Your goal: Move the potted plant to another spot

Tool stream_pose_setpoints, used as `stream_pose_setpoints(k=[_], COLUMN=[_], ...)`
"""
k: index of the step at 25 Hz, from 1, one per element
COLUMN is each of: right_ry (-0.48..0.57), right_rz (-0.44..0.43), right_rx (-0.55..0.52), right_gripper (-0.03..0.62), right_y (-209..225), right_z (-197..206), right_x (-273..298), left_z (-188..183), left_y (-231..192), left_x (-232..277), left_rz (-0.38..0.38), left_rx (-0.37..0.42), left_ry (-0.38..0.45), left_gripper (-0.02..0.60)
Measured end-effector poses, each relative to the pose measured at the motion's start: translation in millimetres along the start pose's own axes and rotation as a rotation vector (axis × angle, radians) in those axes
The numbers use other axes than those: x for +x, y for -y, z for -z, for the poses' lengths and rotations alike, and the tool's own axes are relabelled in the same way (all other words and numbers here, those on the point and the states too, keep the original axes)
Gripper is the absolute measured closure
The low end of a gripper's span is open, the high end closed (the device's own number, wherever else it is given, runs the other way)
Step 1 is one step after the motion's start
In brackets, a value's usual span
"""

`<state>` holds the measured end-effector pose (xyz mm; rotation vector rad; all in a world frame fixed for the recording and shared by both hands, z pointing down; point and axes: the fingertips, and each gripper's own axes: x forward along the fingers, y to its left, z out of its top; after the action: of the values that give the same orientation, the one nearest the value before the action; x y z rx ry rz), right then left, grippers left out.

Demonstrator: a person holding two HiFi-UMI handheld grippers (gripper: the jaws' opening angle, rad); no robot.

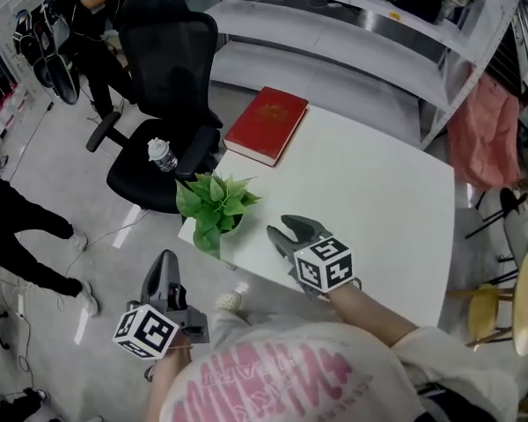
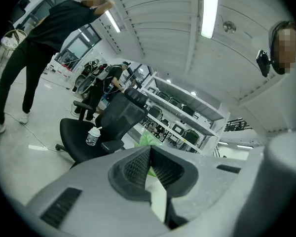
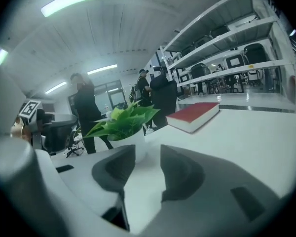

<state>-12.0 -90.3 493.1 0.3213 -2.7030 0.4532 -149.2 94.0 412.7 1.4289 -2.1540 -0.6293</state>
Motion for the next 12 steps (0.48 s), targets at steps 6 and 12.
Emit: stream_pose_setpoints(k=[6,12], right_ry=[0.132,0.255], right_rz=[-0.02,-0.047], right_rx=[0.043,0.148], right_gripper=[0.538,0.579], right_y=[2.7,6.3], right_z=[-36.8,-74.9], right_x=[-30.9,-52.3], left_z=[3.1,-6.6], left_y=[34.7,63.2], left_x=[11.2,19.6], left_rz=[0.059,0.113], left_rx=[0.007,0.039], left_ry=[0.012,0.038], left_gripper=[0.578,0.578])
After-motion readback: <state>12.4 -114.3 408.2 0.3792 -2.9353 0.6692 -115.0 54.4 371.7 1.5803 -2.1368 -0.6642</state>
